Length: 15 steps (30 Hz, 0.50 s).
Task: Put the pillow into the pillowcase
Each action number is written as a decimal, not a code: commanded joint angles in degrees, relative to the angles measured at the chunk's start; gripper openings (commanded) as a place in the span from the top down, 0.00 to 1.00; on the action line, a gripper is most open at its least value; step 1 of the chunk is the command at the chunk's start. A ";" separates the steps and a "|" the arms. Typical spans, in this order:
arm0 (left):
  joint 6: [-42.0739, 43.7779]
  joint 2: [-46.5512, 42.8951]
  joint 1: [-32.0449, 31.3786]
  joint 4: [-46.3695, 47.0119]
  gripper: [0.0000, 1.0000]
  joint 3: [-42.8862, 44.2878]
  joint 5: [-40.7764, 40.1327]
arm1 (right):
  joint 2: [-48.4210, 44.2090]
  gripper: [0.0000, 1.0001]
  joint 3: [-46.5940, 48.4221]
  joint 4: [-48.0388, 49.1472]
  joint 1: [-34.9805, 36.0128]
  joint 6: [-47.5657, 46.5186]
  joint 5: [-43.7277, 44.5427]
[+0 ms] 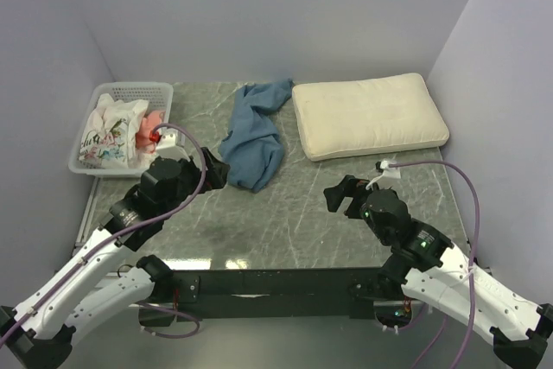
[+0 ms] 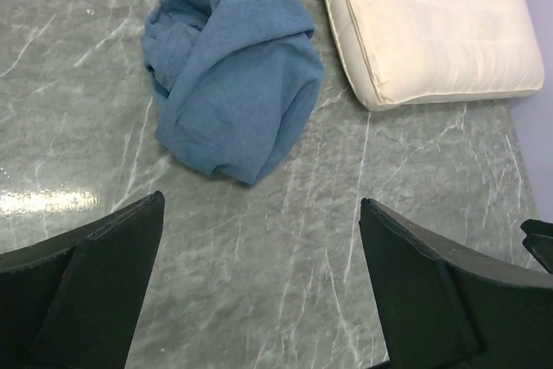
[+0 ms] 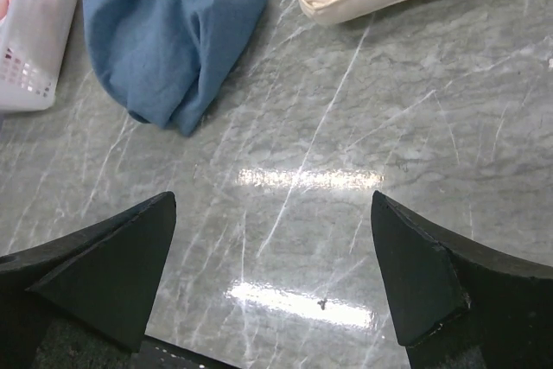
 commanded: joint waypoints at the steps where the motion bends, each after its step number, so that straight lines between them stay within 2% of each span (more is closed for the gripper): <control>1: 0.69 -0.92 0.19 -1.09 0.01 0.62 -0.08 | 0.06 0.00 2.57 0.29 -0.16 0.55 1.66; 15: -1.33 1.63 0.19 -1.79 0.01 -0.26 1.42 | -0.12 0.00 -0.59 5.21 -0.25 0.64 -0.45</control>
